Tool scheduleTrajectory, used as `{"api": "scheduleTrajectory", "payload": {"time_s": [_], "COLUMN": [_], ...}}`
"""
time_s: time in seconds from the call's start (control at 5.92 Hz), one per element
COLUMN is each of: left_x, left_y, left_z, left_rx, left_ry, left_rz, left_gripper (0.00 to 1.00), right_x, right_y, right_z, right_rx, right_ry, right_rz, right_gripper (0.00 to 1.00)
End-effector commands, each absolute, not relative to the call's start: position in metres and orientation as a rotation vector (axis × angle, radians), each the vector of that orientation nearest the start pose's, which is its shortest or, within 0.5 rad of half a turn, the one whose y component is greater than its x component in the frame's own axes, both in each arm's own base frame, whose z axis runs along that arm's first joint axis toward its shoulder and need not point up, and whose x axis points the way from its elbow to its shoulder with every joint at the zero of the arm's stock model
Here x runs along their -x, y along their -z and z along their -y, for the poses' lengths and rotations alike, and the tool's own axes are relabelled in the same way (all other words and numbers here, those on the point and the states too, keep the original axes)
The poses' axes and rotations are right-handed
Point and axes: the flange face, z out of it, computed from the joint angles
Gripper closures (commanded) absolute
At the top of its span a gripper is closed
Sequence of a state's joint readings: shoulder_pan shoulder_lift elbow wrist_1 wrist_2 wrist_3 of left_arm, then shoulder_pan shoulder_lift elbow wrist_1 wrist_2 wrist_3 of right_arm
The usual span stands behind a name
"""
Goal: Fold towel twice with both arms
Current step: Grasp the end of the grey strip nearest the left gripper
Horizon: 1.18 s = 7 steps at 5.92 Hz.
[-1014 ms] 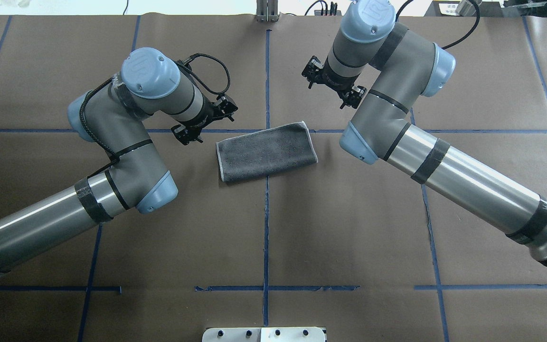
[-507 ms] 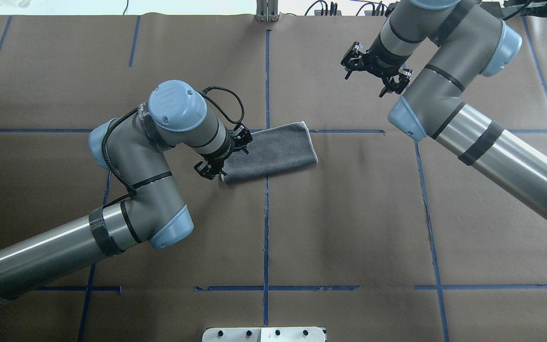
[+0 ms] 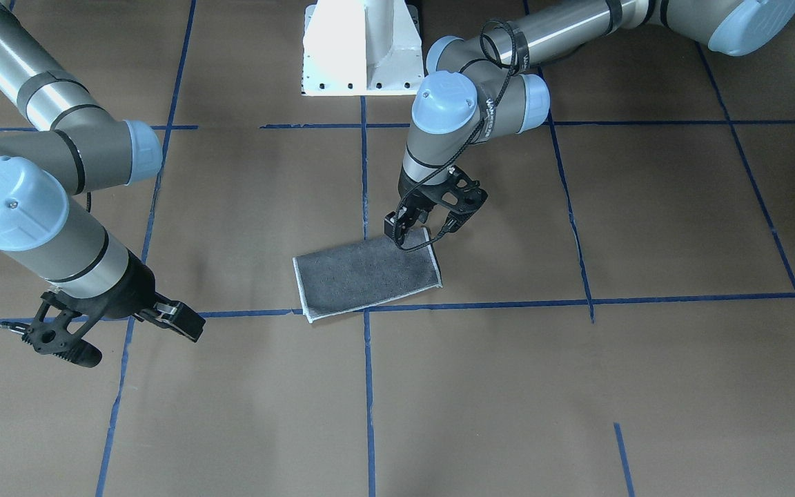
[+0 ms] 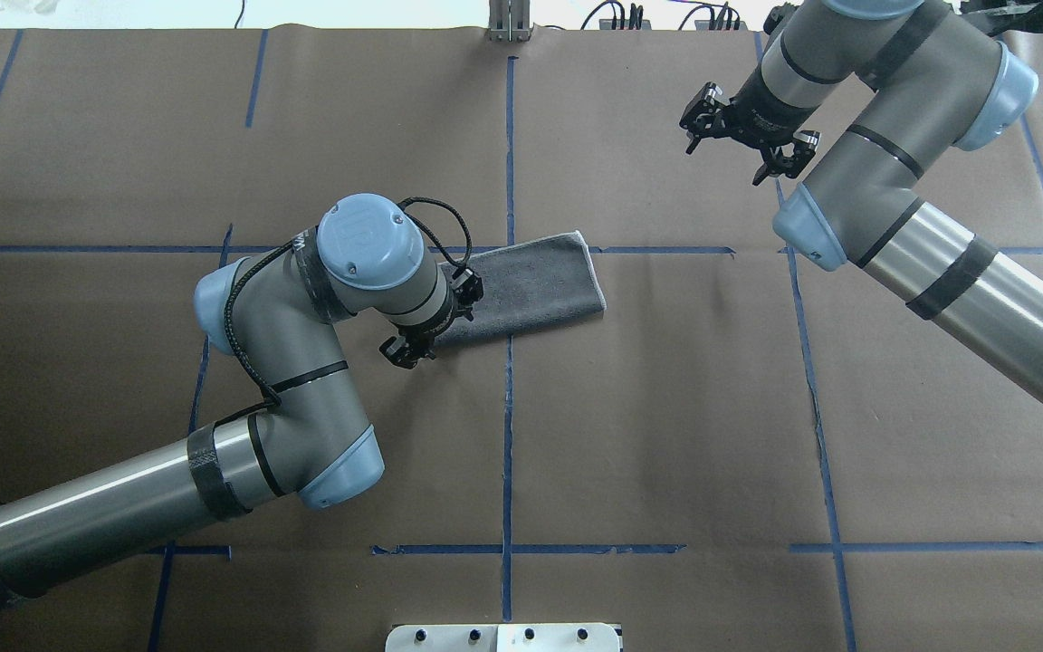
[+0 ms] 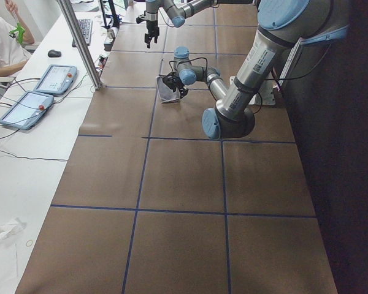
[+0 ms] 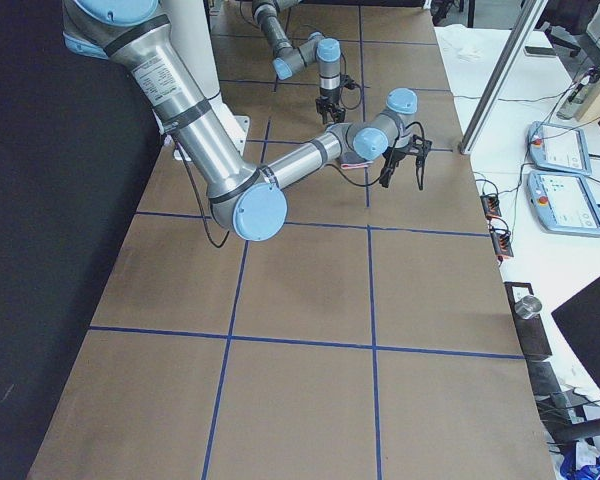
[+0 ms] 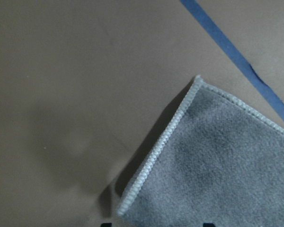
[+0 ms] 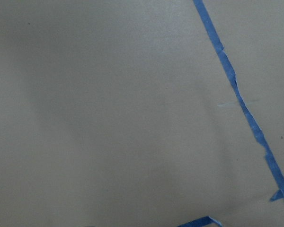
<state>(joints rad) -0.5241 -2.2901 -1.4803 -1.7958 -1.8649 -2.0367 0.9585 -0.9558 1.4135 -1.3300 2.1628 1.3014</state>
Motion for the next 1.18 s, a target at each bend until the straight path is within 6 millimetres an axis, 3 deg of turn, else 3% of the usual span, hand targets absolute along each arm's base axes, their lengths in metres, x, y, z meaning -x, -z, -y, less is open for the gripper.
{"api": "scheduleTrajectory", "payload": {"time_s": [0.0,0.34,0.68,1.01], "left_x": [-0.583,-0.582,-0.58,-0.579], "left_y": [-0.249,-0.256,-0.251,-0.249], "left_z": [0.457,0.457,0.456,0.455], "left_rx": [0.26,0.26,0.261,0.261], "left_ry": [0.803,0.806,0.804,0.8], "left_rz": [-0.857,-0.848,-0.857,-0.863], "left_gripper": [0.35,0.42,0.75,0.95], "right_x": [0.35,0.349,0.348,0.346], "right_y": [-0.335,-0.335,-0.343,-0.345], "right_z": [0.639,0.64,0.638,0.639], "right_rx": [0.068,0.067,0.072,0.072], "right_ry": [-0.436,-0.437,-0.441,-0.444], "right_rz": [0.889,0.889,0.882,0.879], "right_gripper": [0.0,0.0,0.0,0.0]}}
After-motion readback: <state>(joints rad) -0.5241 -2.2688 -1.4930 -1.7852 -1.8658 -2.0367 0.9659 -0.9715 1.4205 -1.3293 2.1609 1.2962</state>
